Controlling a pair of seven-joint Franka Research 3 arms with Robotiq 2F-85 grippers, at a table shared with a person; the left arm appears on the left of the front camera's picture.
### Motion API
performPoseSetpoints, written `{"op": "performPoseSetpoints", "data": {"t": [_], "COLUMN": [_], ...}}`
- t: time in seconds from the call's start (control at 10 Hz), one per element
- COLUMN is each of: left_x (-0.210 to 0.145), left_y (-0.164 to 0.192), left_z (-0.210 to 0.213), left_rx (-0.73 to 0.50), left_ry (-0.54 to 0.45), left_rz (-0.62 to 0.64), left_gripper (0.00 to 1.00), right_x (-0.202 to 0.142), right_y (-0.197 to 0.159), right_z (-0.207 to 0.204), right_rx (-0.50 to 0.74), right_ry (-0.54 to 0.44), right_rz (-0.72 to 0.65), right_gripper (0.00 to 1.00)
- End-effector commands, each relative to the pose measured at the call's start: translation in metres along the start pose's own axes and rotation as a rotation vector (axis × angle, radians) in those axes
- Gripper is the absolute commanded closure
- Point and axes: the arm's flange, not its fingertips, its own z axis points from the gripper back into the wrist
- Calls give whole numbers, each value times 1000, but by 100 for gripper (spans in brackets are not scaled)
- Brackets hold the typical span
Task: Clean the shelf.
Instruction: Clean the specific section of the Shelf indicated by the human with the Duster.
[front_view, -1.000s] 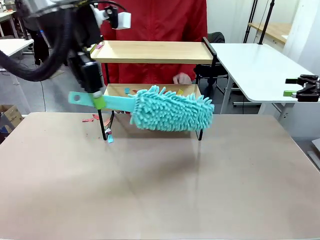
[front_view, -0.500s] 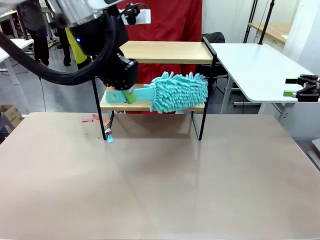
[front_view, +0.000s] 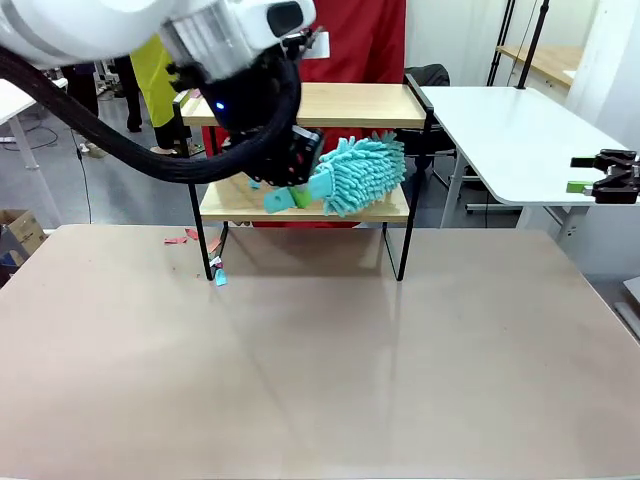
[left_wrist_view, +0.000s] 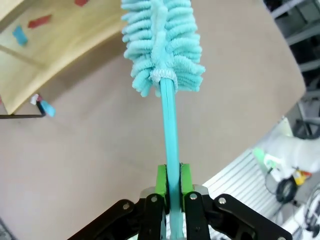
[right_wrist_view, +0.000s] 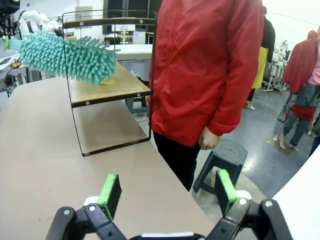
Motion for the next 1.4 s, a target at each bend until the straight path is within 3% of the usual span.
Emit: {"op": "performPoseSetpoints", "data": {"t": [0.0,0.4,0.8,1.3], "left_x": [-4,0,11,25], "left_y": [8,3,-51,-88], "left_z": [11,1,-28,-60], "left_rx": [-8,-3,116,105], "left_ry": [13,14,-91,-258], "left_rz": [-33,-7,221,310], "left_gripper": [87,87,87,87], "right_x": [7,7,7,7], "right_y": [0,0,0,0], "right_z": [-2,-2,-2,-2], "right_rx": [-2,-2,-2,-2], "right_ry": [13,13,13,13], "right_rz": [-11,-11,-11,-11], "right_gripper": [0,0,0,0]}}
